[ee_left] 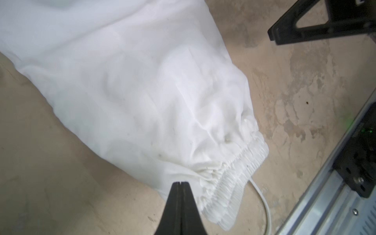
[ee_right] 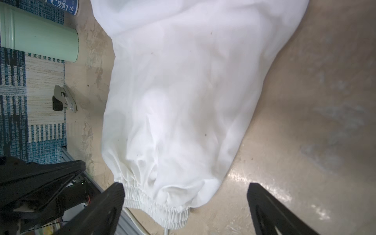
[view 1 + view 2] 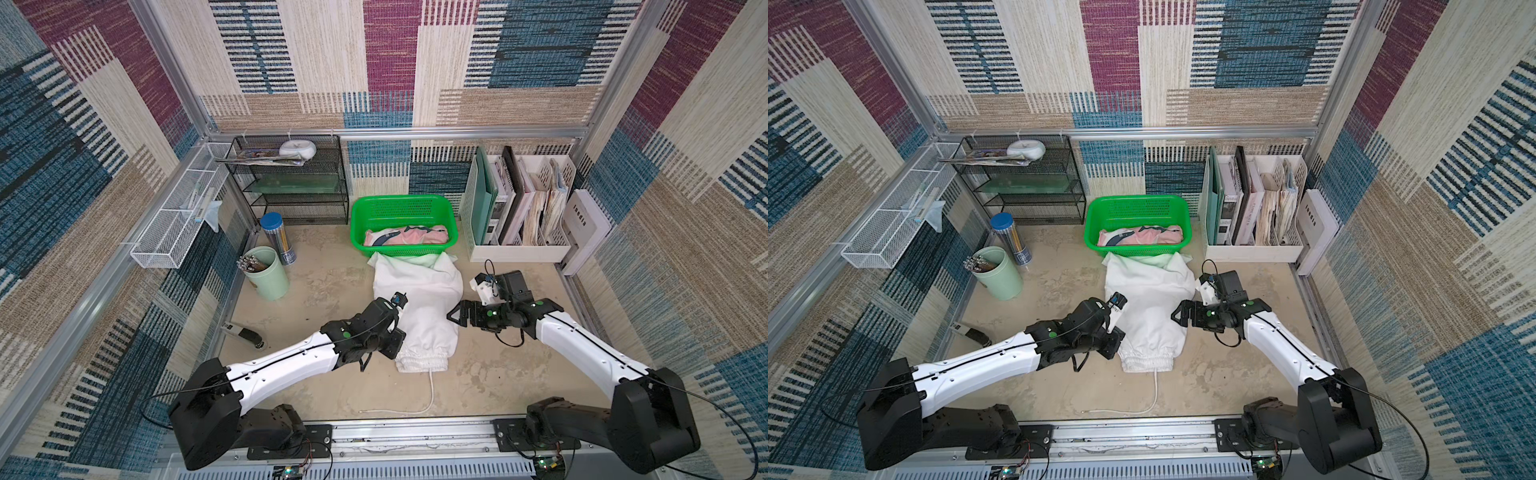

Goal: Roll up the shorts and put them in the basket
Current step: Adjust the shorts at the center of the board.

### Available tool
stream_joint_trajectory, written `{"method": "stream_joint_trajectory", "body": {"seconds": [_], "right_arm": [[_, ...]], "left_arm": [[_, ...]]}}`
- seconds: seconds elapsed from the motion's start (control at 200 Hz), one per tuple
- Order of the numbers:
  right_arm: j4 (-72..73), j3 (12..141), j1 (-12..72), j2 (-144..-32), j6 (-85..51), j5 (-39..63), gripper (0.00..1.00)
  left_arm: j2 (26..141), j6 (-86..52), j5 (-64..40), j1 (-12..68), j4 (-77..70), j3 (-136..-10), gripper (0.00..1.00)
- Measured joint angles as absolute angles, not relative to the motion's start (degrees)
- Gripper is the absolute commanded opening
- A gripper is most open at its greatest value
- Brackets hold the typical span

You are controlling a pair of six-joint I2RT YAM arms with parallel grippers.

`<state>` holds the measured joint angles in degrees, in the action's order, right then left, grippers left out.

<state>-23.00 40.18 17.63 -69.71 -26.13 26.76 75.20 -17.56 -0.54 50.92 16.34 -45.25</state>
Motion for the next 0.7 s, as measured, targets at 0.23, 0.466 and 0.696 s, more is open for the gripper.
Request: {"method": "stream_joint_trajectory", "body": {"seconds": [0.23, 0.466, 0.696], "right_arm": [[-19.05, 30.52, 18.2, -67.13, -31.92, 30.96, 0.99], [-14.76, 24.99, 19.14, -67.57, -35.66, 33.91, 0.99], [-10.94, 23.2, 19.35, -67.26, -37.06, 35.53, 0.99]], "left_arm": [[75.85, -25.28, 1.45, 55.18, 16.27, -40.8, 0.0], [79.64, -31.31, 4.08, 55.35, 16.82, -39.0, 0.0], [69.38, -32.16, 5.19, 56.82, 17.91, -38.83, 0.0]]}}
